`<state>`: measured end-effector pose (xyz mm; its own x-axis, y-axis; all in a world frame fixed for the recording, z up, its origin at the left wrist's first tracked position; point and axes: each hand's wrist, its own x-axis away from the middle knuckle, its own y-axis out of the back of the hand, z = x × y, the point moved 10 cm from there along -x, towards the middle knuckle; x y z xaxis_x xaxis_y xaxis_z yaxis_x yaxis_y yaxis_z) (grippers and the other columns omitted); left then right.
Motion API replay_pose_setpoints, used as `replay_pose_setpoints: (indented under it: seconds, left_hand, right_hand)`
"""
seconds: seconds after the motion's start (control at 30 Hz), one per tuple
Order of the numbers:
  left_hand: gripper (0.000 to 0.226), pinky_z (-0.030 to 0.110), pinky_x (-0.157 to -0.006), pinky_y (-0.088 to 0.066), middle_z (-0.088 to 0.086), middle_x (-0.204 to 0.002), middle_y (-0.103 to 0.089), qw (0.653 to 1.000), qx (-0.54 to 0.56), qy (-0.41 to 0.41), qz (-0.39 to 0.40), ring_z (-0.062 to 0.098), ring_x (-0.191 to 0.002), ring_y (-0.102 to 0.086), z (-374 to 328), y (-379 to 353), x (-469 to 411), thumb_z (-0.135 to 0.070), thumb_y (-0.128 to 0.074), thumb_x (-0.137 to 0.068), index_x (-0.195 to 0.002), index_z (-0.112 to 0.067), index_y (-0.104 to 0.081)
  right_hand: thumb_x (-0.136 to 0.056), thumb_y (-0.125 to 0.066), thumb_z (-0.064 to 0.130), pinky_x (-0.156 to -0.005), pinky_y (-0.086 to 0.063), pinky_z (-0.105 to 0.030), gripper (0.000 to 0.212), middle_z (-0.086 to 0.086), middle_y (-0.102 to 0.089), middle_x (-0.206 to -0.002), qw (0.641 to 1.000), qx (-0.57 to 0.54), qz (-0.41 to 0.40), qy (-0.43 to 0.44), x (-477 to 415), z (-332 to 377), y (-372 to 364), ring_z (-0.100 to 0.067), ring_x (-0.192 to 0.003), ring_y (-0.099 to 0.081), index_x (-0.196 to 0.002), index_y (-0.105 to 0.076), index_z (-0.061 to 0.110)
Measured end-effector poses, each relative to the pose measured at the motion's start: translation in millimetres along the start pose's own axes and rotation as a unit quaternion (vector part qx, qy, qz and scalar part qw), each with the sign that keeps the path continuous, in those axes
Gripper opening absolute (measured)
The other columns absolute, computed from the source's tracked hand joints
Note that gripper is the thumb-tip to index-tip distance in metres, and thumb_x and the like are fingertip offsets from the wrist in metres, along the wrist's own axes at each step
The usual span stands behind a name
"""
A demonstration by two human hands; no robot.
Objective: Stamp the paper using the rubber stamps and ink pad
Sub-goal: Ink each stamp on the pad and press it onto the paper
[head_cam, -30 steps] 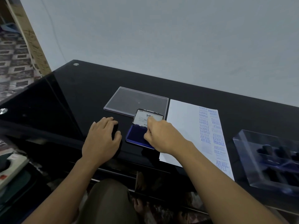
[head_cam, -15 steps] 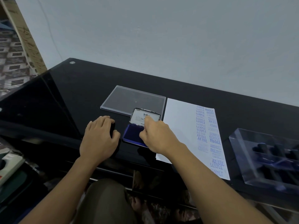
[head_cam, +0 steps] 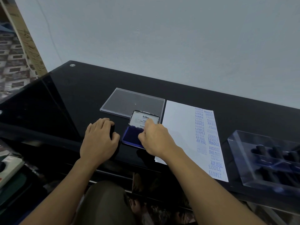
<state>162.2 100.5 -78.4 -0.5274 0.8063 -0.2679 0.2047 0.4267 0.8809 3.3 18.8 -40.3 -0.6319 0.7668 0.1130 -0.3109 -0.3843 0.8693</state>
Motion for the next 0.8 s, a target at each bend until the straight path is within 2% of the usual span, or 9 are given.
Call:
replay_pose_setpoints:
  seconds: [0.13,0.23,0.33,0.53,0.8]
  left_hand:
    - [0.034,0.046,-0.116,-0.023,0.003,-0.134,-0.053,1.000,0.004,0.002,0.000,0.022,-0.127,-0.046,-1.1,1.0,0.1,-0.023,-0.057,-0.089,-0.122,-0.013,-0.058]
    - [0.035,0.046,-0.117,-0.023,0.003,-0.136,-0.052,1.000,0.003,0.004,0.002,0.022,-0.129,-0.045,-0.5,1.2,0.0,-0.023,-0.056,-0.090,-0.123,-0.013,-0.058]
    - [0.034,0.046,-0.116,-0.023,0.004,-0.134,-0.053,1.000,0.004,0.005,0.004,0.022,-0.127,-0.046,-1.2,1.0,-0.5,-0.023,-0.056,-0.090,-0.122,-0.013,-0.058]
    - [0.034,0.045,-0.116,-0.022,0.003,-0.135,-0.053,1.000,0.010,0.012,0.005,0.022,-0.128,-0.045,-1.3,1.6,-1.9,-0.023,-0.057,-0.089,-0.122,-0.013,-0.058]
    - [0.034,0.046,-0.116,-0.022,0.004,-0.134,-0.053,1.000,0.011,0.015,0.007,0.023,-0.127,-0.046,-1.6,1.6,-1.5,-0.021,-0.057,-0.089,-0.121,-0.012,-0.058]
  right_hand:
    - [-0.099,-0.048,0.019,-0.050,-0.026,-0.024,0.015,-0.007,-0.051,-0.094,1.000,-0.011,0.002,-0.017,1.1,-0.2,0.4,-0.026,-0.080,-0.045,-0.091,-0.035,0.017]
    - [-0.100,-0.048,0.019,-0.050,-0.027,-0.024,0.014,-0.014,-0.061,-0.107,1.000,-0.016,0.002,-0.025,1.3,0.3,0.6,-0.026,-0.083,-0.046,-0.093,-0.036,0.017]
    - [-0.100,-0.048,0.021,-0.051,-0.029,-0.024,0.013,-0.016,-0.063,-0.115,0.999,-0.017,0.001,-0.029,1.4,-0.1,-0.3,-0.026,-0.085,-0.046,-0.096,-0.037,0.017]
    - [-0.100,-0.049,0.023,-0.063,-0.041,-0.031,0.011,-0.015,-0.063,-0.118,0.999,-0.025,0.000,-0.040,-2.7,-4.3,-3.9,-0.026,-0.089,-0.049,-0.099,-0.039,0.017]
    - [-0.099,-0.049,0.023,-0.065,-0.044,-0.033,0.011,-0.015,-0.063,-0.118,0.999,-0.019,-0.003,-0.033,-3.0,-5.1,-4.3,-0.026,-0.089,-0.051,-0.099,-0.039,0.018]
